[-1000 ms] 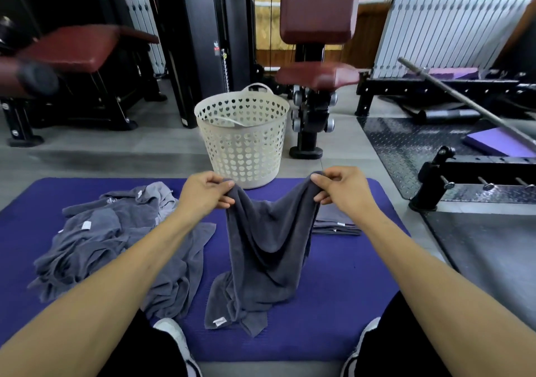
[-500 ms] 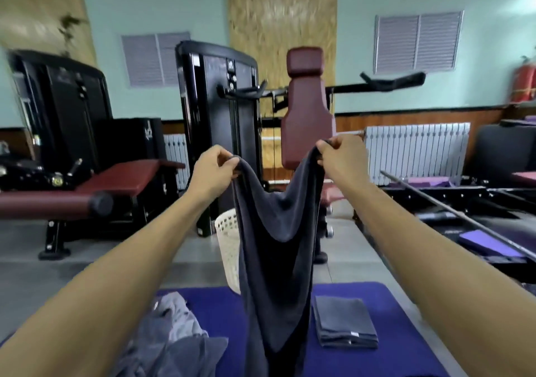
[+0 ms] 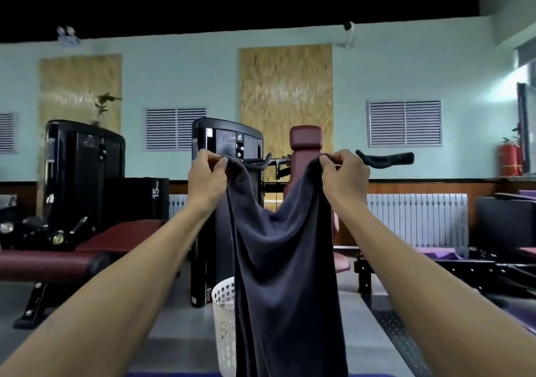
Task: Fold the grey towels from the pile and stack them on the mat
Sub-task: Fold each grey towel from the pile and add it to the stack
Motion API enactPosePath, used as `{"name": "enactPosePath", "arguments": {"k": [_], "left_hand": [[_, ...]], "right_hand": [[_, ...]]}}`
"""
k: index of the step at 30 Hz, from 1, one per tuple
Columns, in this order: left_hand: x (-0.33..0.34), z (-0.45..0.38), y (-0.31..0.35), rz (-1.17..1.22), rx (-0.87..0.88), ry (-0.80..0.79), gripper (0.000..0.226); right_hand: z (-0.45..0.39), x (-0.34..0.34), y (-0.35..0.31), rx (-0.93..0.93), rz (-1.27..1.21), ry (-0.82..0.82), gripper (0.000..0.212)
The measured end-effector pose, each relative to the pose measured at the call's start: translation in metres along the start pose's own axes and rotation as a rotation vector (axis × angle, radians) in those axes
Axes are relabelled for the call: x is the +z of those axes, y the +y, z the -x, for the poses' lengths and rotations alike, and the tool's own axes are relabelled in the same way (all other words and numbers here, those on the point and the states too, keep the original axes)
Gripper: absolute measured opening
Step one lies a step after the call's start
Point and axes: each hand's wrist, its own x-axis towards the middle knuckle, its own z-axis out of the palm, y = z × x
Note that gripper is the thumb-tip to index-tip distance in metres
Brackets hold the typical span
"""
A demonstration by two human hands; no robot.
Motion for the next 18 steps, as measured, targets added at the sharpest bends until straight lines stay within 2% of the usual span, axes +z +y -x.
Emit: {"name": "enactPosePath", "arguments": {"k": [7, 10, 14, 18], "left_hand": [[0.011, -0.044, -0.01, 0.057, -0.012, -0.039, 0.017], [0.024, -0.061, -0.019, 0.045, -0.025, -0.075, 0.012], [0.061, -0.07, -0.061, -0.034, -0.102, -0.221, 0.016], [0.104, -0.08, -0.117, -0.26, -0.173, -0.336, 0.01]], "right_hand": [[-0.042, 0.016, -0.005, -0.039, 0.01, -0.028, 0.019], [-0.059, 0.031, 0.001, -0.013, -0.01, -0.078, 0.019], [-0.073, 0.068, 0.043, 0.065, 0.06, -0.244, 0.022], [-0.09, 0.113, 0.105, 0.297, 0.084, -0.482, 0.026]]}}
